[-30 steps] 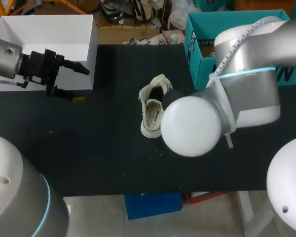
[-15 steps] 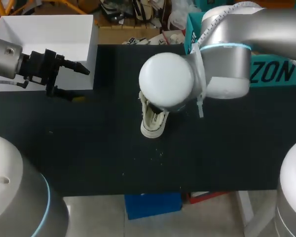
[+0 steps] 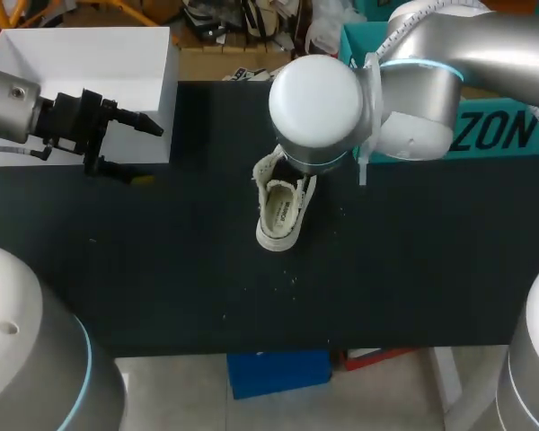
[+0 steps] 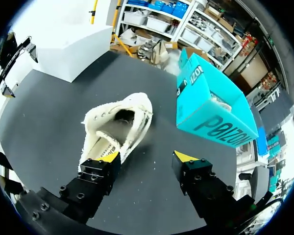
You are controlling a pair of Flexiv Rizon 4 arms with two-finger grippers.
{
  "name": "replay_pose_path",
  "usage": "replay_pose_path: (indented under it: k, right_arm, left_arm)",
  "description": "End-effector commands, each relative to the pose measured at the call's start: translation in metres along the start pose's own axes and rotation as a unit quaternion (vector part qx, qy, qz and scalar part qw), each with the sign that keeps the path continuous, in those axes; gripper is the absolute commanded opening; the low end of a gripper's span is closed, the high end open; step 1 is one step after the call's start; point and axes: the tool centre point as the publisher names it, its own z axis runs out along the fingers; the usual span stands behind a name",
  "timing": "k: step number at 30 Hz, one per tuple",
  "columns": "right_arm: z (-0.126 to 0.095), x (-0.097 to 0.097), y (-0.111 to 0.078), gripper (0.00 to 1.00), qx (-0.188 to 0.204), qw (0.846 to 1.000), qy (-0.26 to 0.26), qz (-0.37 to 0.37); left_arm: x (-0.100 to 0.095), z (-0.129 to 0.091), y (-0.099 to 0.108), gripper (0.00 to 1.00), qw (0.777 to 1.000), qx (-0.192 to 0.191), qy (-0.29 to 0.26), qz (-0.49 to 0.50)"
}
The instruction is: Take the shoe out of the shoebox, open the shoe tongue, remove and reinsert the insole, then place the shoe into the shoebox
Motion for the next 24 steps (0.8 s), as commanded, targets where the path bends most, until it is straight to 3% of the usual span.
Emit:
replay_pose_path:
  k: [1,11,17,20,24]
  right_arm:
    - [0.013,0.008,0.007,0.68,0.006,1.0,0.014,0.02]
    - [0.035,0.021,0.011,0.71,0.021,0.998,0.031,0.055]
    - [0.054,0.024,0.008,0.55,0.042,0.996,0.028,0.071]
    - [0.063,0.022,0.004,0.6,0.054,0.994,0.022,0.089]
    - [0.075,0.022,0.0,0.56,0.067,0.992,0.023,0.104]
  left_arm:
    - [0.001,0.001,0.0,1.0,1.0,-0.001,-0.002,0.001]
    - [0.001,0.001,0.0,1.0,1.0,-0.001,-0.002,0.001]
    - [0.001,0.001,0.0,1.0,1.0,-0.001,-0.002,0.001]
    - [0.001,0.001,0.0,1.0,1.0,-0.001,-0.002,0.001]
    - [0.001,0.001,0.0,1.0,1.0,-0.001,-0.002,0.001]
